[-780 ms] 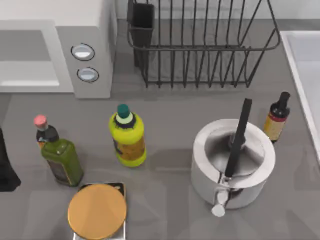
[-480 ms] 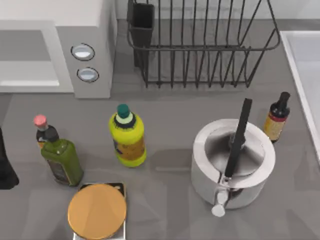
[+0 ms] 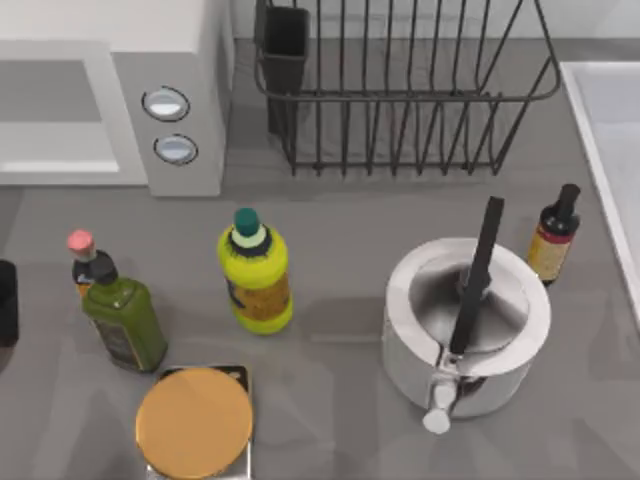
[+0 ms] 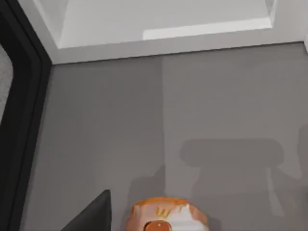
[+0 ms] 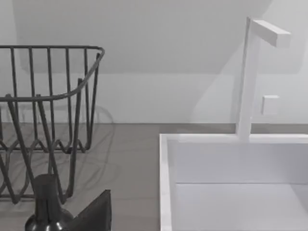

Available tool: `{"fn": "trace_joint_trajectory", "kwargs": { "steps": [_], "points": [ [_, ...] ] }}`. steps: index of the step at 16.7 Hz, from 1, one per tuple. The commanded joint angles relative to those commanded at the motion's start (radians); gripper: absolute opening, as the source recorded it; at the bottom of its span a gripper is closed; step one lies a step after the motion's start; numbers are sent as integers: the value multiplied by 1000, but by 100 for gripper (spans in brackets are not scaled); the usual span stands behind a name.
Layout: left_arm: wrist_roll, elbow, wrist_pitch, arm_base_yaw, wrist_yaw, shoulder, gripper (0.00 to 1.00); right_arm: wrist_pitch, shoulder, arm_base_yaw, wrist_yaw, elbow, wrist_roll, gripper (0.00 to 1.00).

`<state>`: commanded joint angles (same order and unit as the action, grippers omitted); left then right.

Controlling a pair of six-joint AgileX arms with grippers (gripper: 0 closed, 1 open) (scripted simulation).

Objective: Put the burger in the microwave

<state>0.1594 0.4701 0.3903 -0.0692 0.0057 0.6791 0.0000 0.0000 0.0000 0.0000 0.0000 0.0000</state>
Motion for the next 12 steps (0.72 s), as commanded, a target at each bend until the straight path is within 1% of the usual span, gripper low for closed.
{"fn": "trace_joint_trajectory", "kwargs": {
  "steps": [6,9,12],
  "points": [
    [127,354,324,-58,-3,611,100,0,0,0,0,0,0,100],
    [178,508,450,-82,-2,830,100,0,0,0,0,0,0,100],
    [215,627,537,-100,-1,997,100,0,0,0,0,0,0,100]
  ]
}}
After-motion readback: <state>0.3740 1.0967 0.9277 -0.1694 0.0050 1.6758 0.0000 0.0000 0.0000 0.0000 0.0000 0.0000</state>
